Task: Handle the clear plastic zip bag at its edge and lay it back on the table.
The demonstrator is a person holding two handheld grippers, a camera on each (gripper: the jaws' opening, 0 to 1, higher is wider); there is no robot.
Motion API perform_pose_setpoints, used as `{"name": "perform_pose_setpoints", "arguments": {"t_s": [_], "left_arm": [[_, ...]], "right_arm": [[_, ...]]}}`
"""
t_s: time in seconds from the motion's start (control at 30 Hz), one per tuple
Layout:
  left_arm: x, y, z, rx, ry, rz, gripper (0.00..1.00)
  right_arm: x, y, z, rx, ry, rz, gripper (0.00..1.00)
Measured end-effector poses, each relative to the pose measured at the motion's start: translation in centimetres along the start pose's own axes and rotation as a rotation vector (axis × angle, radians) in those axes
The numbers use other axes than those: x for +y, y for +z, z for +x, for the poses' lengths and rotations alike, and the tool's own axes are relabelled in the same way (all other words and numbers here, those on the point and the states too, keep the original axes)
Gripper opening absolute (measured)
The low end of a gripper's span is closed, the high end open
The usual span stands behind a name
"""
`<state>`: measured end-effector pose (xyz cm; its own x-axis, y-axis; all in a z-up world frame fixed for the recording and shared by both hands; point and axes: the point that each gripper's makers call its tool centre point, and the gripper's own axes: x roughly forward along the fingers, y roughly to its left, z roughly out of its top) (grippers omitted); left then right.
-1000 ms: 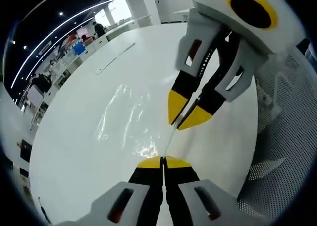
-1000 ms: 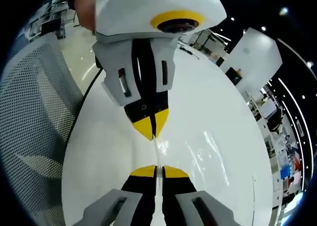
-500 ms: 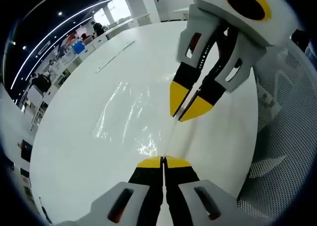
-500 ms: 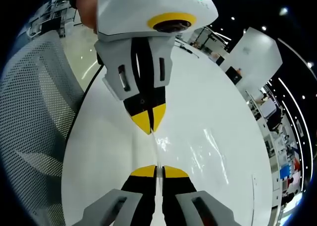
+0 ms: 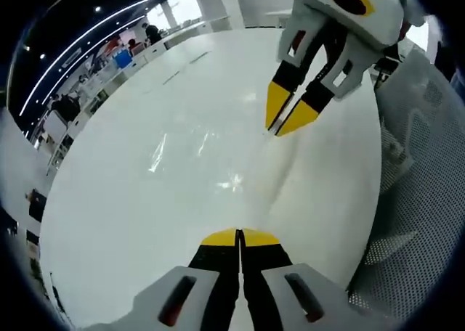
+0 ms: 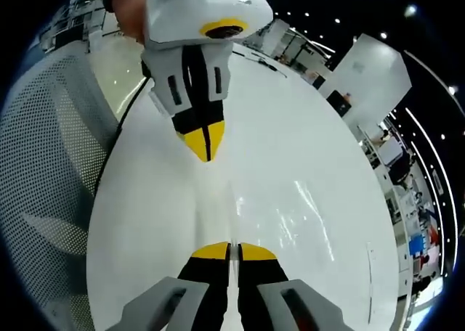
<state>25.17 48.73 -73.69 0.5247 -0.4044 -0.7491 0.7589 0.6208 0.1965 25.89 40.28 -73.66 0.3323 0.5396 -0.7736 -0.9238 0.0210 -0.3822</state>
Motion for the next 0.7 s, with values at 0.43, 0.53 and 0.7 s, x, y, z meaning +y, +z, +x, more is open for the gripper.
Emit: {"name": "perform_pose_setpoints", "arguments": {"t_s": [0.43,0.53,0.7], "left_arm": [[-0.9,2.4,0.9,-0.033,-0.043,0.082,0.11],[-1.3,2.3,1.2,-0.022,-0.057,0.115,0.10],[-1.3,2.4,1.5,-0.016,-0.036,0.162,0.00]], "right_arm": [[0.9,1.5,0.6,-0.019,0.015,-0.030,0.00],[0.9,1.7,0.6,-0.024,0.018,-0.033,0.00],[1.1,1.9,0.6,-0.022,0.021,-0.045,0.00]]}}
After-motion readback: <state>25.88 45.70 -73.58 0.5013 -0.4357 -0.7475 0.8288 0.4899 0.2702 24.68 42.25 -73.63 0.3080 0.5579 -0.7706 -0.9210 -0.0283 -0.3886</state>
